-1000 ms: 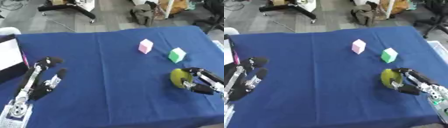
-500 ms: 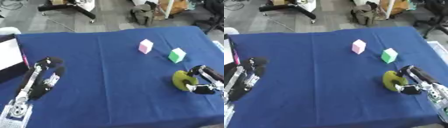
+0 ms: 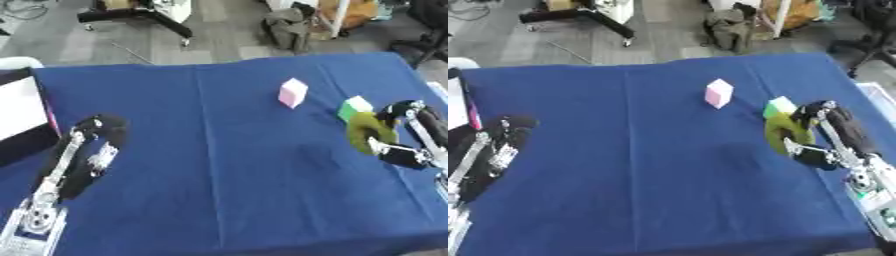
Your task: Pick up the objects with one hand, pass them to the other hand, and then place them into the box on the other side of the table.
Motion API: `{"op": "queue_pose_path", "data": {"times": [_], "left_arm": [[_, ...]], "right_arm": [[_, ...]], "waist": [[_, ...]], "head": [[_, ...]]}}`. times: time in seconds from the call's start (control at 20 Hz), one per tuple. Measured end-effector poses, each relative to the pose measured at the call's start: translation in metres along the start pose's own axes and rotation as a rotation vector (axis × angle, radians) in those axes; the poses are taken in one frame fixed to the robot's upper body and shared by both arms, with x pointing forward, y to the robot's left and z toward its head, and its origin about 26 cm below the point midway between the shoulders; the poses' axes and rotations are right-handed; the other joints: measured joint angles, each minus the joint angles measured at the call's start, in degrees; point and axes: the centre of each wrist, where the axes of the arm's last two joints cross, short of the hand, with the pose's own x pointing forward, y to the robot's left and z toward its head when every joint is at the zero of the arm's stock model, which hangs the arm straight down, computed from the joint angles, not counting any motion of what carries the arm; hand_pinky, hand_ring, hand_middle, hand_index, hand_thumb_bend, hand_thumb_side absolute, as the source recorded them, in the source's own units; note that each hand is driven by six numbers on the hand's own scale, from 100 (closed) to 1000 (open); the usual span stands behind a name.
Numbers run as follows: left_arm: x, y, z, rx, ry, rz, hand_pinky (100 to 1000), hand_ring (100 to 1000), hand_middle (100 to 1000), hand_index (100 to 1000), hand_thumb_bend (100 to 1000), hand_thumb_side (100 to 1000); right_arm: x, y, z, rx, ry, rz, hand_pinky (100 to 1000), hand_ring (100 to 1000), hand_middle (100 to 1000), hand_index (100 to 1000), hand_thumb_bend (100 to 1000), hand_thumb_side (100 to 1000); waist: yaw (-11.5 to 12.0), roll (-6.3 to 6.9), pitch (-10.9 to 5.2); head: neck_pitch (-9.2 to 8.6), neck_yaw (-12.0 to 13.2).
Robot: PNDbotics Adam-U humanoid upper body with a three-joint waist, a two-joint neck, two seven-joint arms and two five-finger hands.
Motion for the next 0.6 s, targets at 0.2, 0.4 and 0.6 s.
{"op": "queue_pose_path", "data": {"times": [0.2, 0.4, 0.6], "left_arm": [[0.001, 0.001, -0.004, -0.02, -0.003, -0.004, 848, 873, 701, 742, 415, 875], [0.006, 0.004, -0.014, -0.049, -0.024, 0.0, 847, 874, 702, 741, 415, 880], [0.015, 0.004, -0.028, -0.103, -0.061, 0.009, 846, 875, 703, 739, 417, 879]], "right_arm": [[0.034, -0.013, -0.016, -0.059, -0.137, -0.047, 693, 617, 321, 193, 100, 100], [0.067, -0.024, -0.03, -0.095, -0.273, -0.108, 694, 615, 321, 197, 100, 100], [0.091, -0.027, -0.045, -0.11, -0.409, -0.188, 693, 612, 321, 200, 100, 100]], "waist": [[-0.1, 0.04, -0.07], [0.0, 0.14, -0.11], [0.2, 0.23, -0.11]], "head": [[0.0, 0.1], [0.0, 0.2], [0.0, 0.4]]}}
